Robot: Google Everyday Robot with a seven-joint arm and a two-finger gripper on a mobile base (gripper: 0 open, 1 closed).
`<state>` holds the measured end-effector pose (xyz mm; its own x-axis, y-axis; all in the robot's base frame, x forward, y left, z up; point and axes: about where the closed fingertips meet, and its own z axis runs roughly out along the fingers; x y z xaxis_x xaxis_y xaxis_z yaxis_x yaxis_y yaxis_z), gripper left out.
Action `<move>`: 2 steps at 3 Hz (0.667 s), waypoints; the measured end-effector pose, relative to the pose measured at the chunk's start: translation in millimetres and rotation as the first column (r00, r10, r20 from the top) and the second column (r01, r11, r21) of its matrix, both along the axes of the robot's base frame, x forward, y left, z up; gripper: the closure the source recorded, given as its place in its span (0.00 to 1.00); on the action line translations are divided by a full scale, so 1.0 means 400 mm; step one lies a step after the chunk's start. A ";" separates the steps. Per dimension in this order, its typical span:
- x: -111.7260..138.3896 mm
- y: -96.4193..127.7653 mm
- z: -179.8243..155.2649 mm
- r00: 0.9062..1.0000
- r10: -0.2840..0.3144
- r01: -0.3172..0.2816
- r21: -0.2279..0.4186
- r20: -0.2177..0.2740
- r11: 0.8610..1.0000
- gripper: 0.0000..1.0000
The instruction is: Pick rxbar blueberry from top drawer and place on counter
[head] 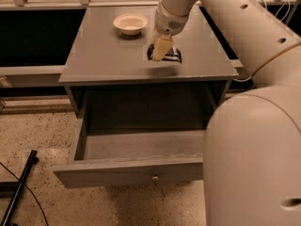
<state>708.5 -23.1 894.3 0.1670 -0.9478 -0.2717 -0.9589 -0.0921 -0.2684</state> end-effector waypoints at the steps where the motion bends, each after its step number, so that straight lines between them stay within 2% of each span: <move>1: 0.021 0.008 -0.072 0.999 -0.019 0.020 0.018 -0.032 1.000 0.12; 2: 0.027 0.005 -0.122 0.997 -0.035 0.038 0.042 -0.074 0.998 0.00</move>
Offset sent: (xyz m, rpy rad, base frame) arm 0.0111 -0.0041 -0.0651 0.0727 0.1223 -0.0611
